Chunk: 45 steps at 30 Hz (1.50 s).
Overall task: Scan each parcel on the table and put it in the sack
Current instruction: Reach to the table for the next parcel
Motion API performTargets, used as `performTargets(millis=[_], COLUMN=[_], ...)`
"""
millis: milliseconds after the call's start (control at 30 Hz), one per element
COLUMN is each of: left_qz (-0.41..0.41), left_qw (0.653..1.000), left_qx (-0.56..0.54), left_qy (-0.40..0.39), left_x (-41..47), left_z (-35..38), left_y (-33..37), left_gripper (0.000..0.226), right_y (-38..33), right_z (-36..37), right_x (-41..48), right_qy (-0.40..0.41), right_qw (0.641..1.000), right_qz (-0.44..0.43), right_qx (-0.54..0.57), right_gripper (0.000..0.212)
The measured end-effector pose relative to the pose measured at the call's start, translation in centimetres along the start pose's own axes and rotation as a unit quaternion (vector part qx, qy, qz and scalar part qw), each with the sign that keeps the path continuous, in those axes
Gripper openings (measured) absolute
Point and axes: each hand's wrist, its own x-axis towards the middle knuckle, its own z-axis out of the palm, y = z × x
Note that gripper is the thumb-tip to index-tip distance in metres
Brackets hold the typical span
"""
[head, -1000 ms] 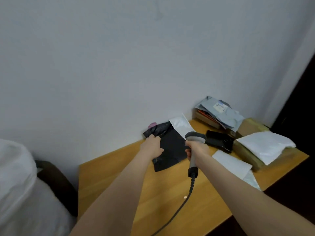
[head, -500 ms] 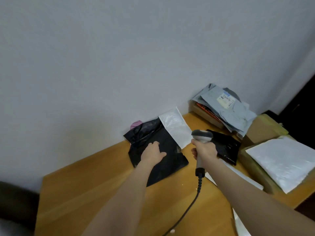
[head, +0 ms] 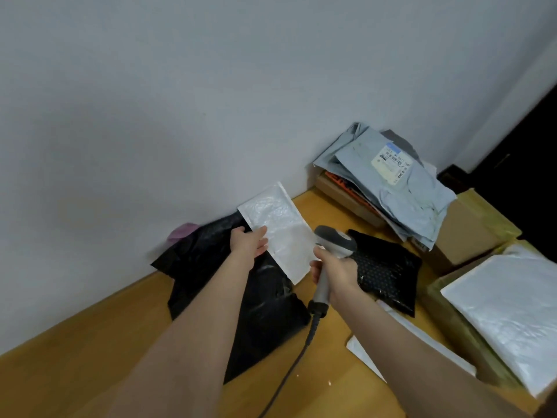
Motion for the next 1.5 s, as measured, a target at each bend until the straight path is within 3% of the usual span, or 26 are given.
performTargets(millis=[100, 167, 300, 467, 567, 700, 800, 933, 1000, 1167, 1367, 1500], left_qz=[0.014, 0.035, 0.113, 0.164, 0.194, 0.260, 0.259, 0.151, 0.124, 0.166, 0.140, 0.181], left_qw=[1.000, 0.999, 0.992, 0.954, 0.928, 0.884, 0.915, 0.967, 0.968, 0.968, 0.974, 0.975], left_qx=[-0.027, -0.023, 0.043, 0.157, 0.236, 0.327, 0.241, 0.135, 0.135, 0.112, 0.086, 0.083], left_qy=[0.009, 0.014, -0.047, -0.195, -0.211, -0.211, -0.196, -0.156, -0.173, -0.150, -0.158, -0.095], left_x=[0.1, -0.6, -3.6, -9.3, -13.3, -18.3, -21.2, -24.0, -24.9, -26.6, -27.3, -27.1], left_z=[1.1, 1.5, 0.9, -0.7, -1.3, -1.7, -1.8, -1.9, -2.1, -2.3, -2.5, -2.9], left_y=[-0.3, -0.5, 0.5, 3.1, 3.8, 3.7, 2.8, 1.6, 1.3, 1.4, 1.8, 1.3], left_gripper=[0.035, 0.022, 0.017, 0.012, 0.011, 0.011, 0.010, 0.031, 0.035, 0.022, 0.017, 0.018], right_y=[-0.1, -0.4, -2.1, -5.1, -6.5, -7.5, -7.1, -6.1, -5.8, -5.1, -4.4, -3.6], right_z=[-0.6, -1.3, -3.2, -6.6, -8.1, -9.8, -11.0, -12.2, -12.6, -13.2, -13.8, -13.9], right_x=[0.5, 0.6, -0.6, -2.7, -4.8, -8.0, -10.0, -12.0, -13.0, -14.9, -15.8, -15.6], right_qy=[-0.012, -0.016, -0.042, -0.116, -0.167, -0.172, -0.123, -0.131, -0.141, -0.165, -0.182, -0.168], right_qw=[1.000, 0.999, 0.993, 0.984, 0.974, 0.983, 0.992, 0.989, 0.985, 0.978, 0.969, 0.968], right_qz=[0.012, 0.024, 0.051, 0.052, 0.055, 0.030, -0.018, -0.069, -0.091, -0.121, -0.139, -0.147], right_qx=[0.020, 0.042, 0.096, 0.125, 0.141, 0.062, -0.011, -0.023, -0.034, -0.048, -0.096, -0.117], right_gripper=[0.020, 0.022, 0.027, 0.043, 0.051, 0.043, 0.034, 0.023, 0.017, 0.020, 0.019, 0.014])
